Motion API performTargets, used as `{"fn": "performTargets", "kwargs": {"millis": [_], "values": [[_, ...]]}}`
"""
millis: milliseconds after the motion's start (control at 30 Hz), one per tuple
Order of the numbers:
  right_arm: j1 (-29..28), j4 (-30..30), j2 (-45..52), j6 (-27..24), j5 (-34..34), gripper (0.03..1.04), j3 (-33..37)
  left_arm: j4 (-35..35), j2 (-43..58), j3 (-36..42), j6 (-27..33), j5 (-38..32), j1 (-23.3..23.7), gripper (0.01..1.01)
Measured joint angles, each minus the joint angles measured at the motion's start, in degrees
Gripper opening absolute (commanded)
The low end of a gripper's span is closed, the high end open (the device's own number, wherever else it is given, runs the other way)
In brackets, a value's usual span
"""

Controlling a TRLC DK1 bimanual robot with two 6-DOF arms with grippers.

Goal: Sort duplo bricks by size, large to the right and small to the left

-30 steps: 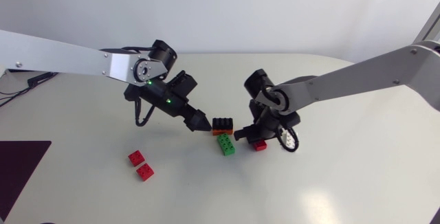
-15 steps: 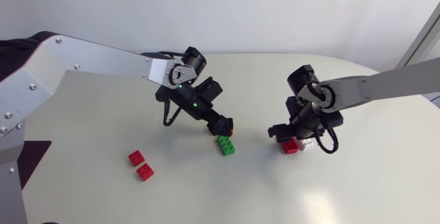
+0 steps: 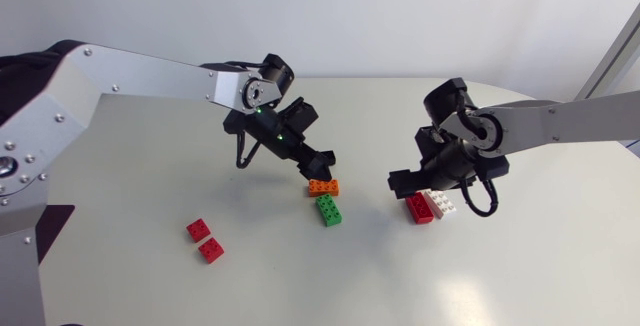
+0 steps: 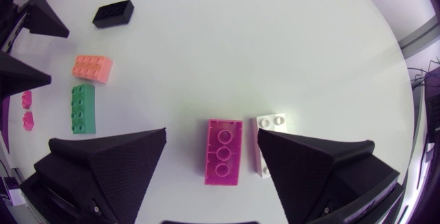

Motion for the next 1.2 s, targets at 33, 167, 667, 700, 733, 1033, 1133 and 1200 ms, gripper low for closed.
{"fn": "performTargets", "kwargs": {"millis": [33,167,667,700,733,1033,1133,1200], "values": [[0.70,0.02,0.11,-0.07,-0.46,0.97,0.07,0.00,0.46,0.11,0.02,-0.61,0.11,0.972],[4.31,0.00,2.95,-0.17,-1.68,0.97,2.67,-0.44,2.21,0.11,0.04,-1.11,1.38,0.972],[11.82,-5.66,24.04,1.84,-1.36,0.97,32.68,4.28,-4.81,-7.23,-0.39,-2.19,14.32,0.972],[12.15,-6.45,25.07,2.05,-1.27,0.97,34.18,4.44,-5.64,-8.17,-0.39,-2.16,14.73,0.972],[12.46,-6.99,26.14,2.12,-1.25,0.97,35.74,4.57,-6.29,-8.92,-0.39,-2.16,15.06,0.972],[14.21,-10.40,33.68,2.69,0.79,0.97,46.91,6.05,-11.45,-13.70,-0.39,-2.12,16.06,0.972],[14.43,-11.98,35.56,2.91,1.44,0.97,49.55,6.10,-12.04,-14.21,-0.37,-1.99,16.11,0.972],[14.43,-13.33,36.81,3.13,1.62,0.97,51.41,6.10,-12.35,-14.56,-0.37,-1.97,16.17,0.972]]}}
